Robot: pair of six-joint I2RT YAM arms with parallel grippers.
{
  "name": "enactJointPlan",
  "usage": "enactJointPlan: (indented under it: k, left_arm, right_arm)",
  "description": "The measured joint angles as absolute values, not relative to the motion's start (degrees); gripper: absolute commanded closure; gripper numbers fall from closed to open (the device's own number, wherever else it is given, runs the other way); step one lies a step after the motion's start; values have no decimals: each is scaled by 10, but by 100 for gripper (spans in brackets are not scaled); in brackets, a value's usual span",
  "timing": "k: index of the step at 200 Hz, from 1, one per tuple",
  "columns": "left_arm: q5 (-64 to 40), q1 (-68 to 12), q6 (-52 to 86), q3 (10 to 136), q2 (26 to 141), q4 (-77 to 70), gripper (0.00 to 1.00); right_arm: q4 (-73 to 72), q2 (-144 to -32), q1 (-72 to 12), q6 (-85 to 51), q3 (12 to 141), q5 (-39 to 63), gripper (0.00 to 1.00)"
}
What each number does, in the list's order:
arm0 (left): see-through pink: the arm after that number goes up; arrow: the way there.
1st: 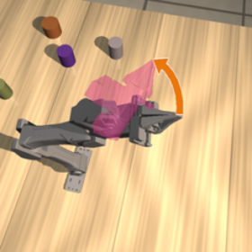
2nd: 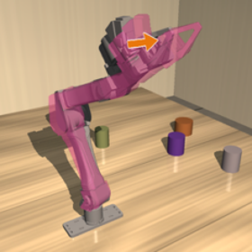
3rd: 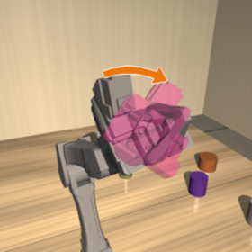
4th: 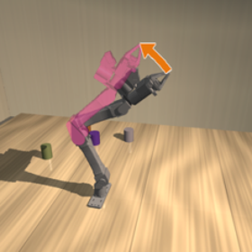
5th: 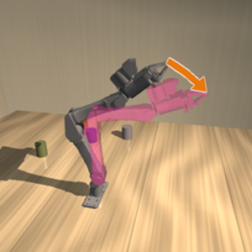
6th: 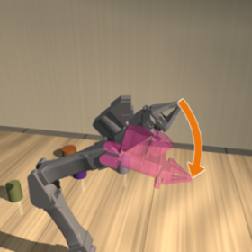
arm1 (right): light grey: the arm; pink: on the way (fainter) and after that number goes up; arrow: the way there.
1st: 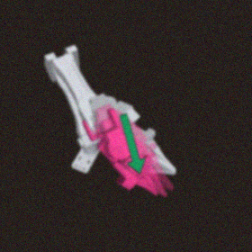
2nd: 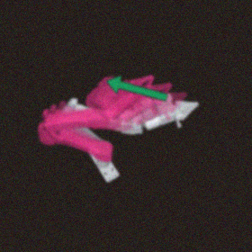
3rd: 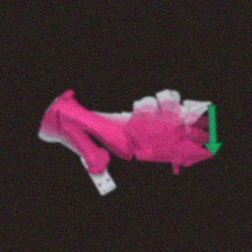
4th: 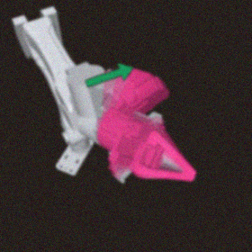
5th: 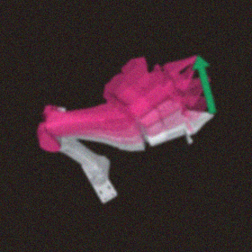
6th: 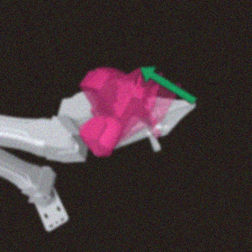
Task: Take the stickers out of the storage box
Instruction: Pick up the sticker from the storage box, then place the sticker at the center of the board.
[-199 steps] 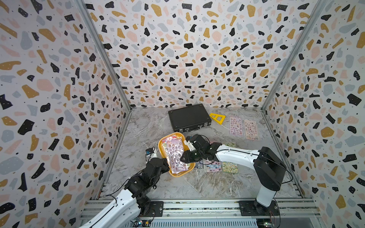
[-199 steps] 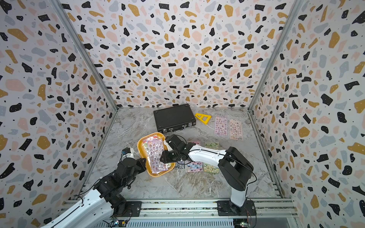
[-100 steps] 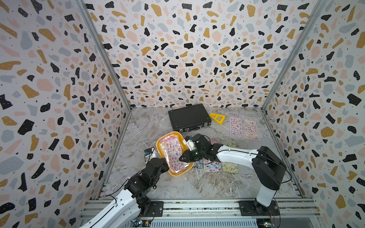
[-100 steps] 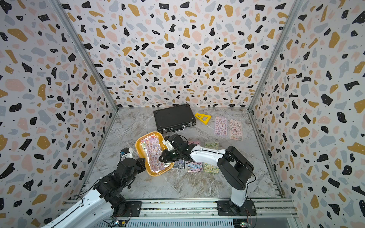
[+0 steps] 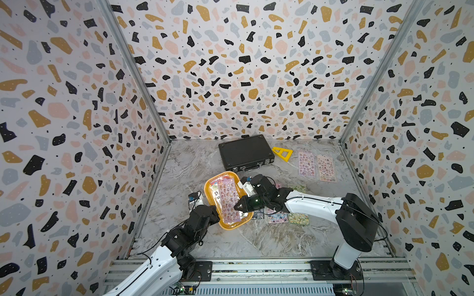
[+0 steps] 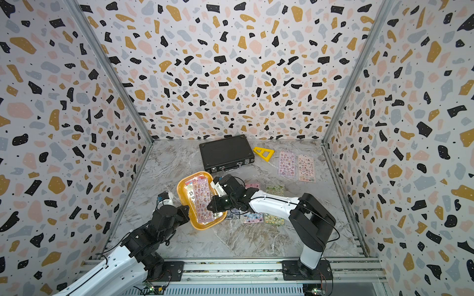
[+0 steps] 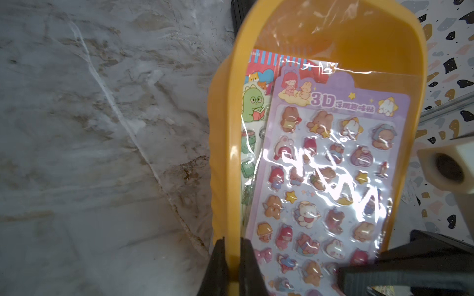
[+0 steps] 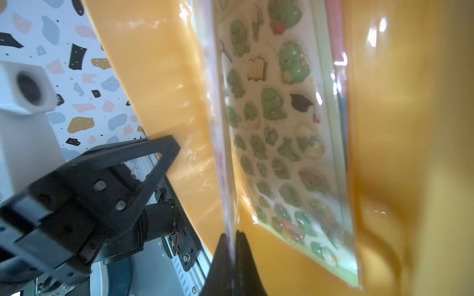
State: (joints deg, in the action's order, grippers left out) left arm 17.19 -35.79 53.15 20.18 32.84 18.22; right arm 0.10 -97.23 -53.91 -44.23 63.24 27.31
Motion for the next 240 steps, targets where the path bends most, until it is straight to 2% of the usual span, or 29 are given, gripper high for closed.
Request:
enactJointPlan:
  k: [65,105,126,160,199,240]
  left_arm:
    - [180,-358,532,204,328,180,100]
    - [196,-358,535,208,324,197,100]
    - [205,-358,538,214,321,210,100]
    - [214,-358,544,216,318,219,100]
    - [218,-358,547,216,318,225,100]
    - [219,-359,547,216,314,224,100]
  right_arm:
    - [-4,-902,-539,-465,585,299,100]
    - [102,-778,-506,-443,567,293,100]
    - [183,-684,-431,-419,567,289,100]
    - [345,-596,-232,-357,578,294,100]
    - [495,-649,-55,-268,583,290,100]
    - [571,-736,-10,-224,590,225,100]
